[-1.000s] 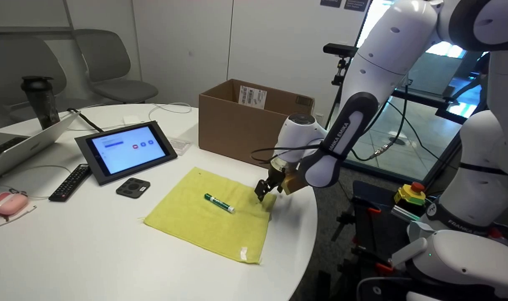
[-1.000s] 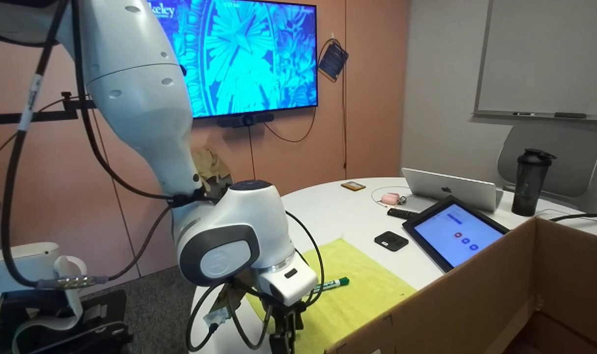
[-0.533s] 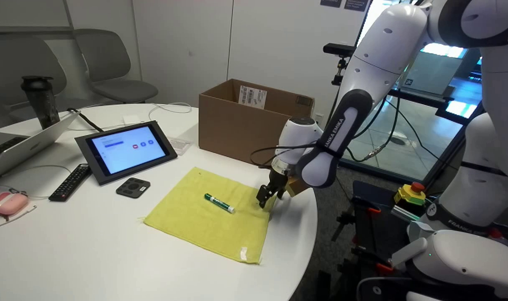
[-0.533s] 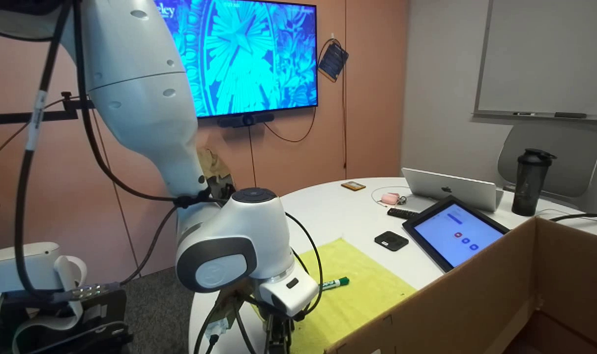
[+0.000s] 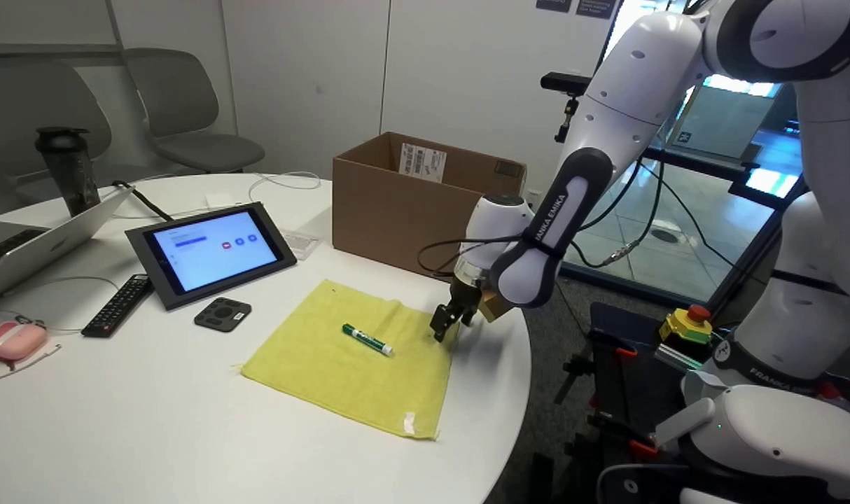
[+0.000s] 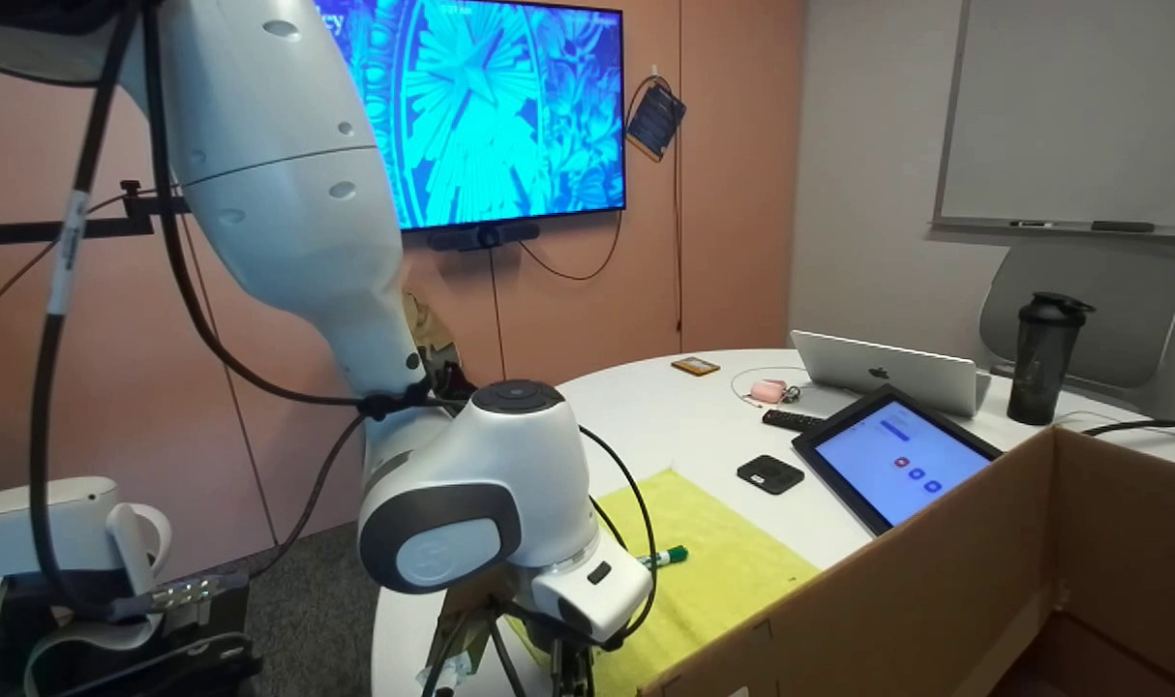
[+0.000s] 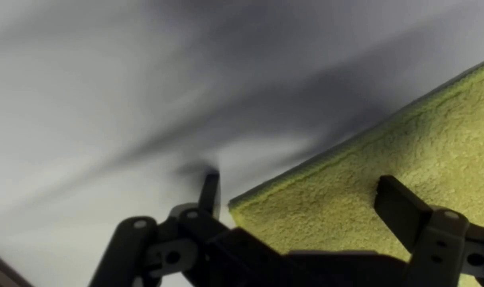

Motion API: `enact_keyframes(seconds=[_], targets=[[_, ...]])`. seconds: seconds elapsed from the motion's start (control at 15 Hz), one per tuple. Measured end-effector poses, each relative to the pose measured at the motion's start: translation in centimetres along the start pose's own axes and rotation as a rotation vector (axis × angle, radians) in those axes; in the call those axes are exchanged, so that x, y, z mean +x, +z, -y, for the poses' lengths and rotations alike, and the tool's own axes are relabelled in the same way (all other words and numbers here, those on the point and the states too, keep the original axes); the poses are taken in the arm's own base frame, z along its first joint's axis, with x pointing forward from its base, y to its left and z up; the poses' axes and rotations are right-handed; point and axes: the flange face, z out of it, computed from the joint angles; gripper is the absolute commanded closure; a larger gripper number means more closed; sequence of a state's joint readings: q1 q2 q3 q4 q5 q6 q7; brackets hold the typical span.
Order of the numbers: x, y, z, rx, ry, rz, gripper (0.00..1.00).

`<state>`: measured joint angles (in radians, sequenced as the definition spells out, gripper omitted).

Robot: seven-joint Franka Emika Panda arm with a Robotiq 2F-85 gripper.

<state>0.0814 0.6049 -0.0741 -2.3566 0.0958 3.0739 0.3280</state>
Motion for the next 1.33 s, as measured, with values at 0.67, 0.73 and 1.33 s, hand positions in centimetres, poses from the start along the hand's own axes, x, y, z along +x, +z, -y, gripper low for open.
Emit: enact_keyframes(seconds=[0.67,0.73,1.33], targets=[[0.9,-0.1,0.6,0.010,-0.068,-0.015,0.54],[1.0,-0.2,0.8,0.012,-0.074,-0.018,0.61],[1.1,-0.5,2.8,0.038,-0.123,-0.027,0.91]])
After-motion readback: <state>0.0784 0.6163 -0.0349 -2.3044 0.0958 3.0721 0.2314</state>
